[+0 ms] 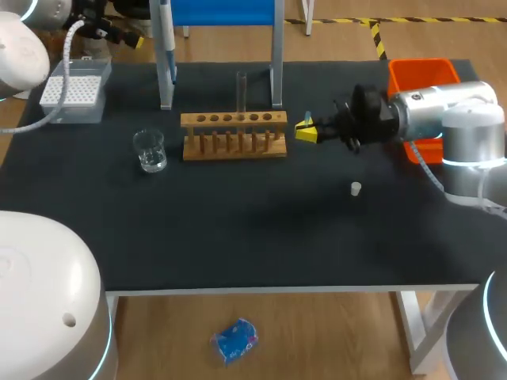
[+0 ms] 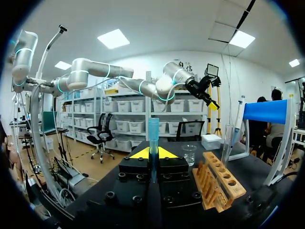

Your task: Invert the test tube, pick up the pipette, mount the tip to pipette, aspirate from beaker and dispense into the tube, eject the tip, return the pipette, and cap with the stopper.

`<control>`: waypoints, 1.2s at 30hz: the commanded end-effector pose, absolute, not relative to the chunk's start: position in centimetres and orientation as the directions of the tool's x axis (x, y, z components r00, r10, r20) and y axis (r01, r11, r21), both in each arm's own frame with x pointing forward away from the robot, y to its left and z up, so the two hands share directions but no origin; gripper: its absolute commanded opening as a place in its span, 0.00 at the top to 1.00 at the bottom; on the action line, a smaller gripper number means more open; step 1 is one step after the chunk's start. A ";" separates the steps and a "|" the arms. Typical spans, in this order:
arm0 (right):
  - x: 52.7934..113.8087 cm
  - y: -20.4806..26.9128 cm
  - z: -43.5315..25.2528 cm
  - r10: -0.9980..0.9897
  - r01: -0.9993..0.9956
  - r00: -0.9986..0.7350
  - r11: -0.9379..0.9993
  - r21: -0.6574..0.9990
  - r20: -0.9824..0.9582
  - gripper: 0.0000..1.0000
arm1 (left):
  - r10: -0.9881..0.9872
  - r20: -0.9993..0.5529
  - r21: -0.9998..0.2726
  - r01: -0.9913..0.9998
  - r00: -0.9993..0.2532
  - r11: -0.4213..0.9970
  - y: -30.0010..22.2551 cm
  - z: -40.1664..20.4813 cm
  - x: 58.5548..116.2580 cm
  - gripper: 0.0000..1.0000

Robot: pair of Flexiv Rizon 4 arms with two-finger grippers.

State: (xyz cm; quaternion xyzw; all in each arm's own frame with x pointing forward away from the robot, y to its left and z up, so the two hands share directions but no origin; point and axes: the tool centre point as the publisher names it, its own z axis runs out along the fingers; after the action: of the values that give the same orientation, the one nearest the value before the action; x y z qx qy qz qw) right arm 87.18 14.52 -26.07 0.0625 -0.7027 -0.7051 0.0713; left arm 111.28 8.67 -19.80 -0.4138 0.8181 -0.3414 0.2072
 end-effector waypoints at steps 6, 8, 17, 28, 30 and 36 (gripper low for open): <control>87.2 14.4 -26.1 -0.191 0.013 -0.982 -0.002 1.000 0.012 1.00 | -0.864 -0.049 -0.735 -0.567 -0.501 0.371 6.8 -20.7 115.3 0.00; 87.2 14.4 -26.1 -0.191 0.013 -0.982 -0.002 1.000 0.012 1.00 | -0.870 -0.058 -0.737 -0.567 -0.489 0.368 6.1 -20.4 115.6 0.00; 87.2 14.4 -26.1 -0.191 0.013 -0.982 -0.002 1.000 0.012 1.00 | -0.902 -0.073 -0.741 -0.582 -0.424 0.334 4.0 -20.2 115.3 0.00; 87.2 14.4 -26.1 -0.191 0.013 -0.982 -0.002 1.000 0.012 1.00 | -0.935 -0.097 -0.745 -0.598 -0.341 0.295 2.5 -19.3 114.9 0.00; 87.2 14.4 -26.1 -0.191 0.013 -0.982 -0.002 1.000 0.012 1.00 | -0.940 -0.085 -0.740 -0.611 -0.329 0.281 2.3 -19.6 115.1 0.00; 87.2 14.4 -26.1 -0.191 0.013 -0.982 -0.002 1.000 0.012 1.00 | -0.963 -0.069 -0.737 -0.637 -0.261 0.226 2.3 -20.0 116.2 0.00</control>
State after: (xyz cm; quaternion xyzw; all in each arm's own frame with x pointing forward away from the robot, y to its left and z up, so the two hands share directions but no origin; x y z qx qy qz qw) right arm 87.18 14.52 -26.08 0.0626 -0.7027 -0.7051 0.0713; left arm 115.54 2.67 -19.88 -0.5284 0.7458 -0.3240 0.2440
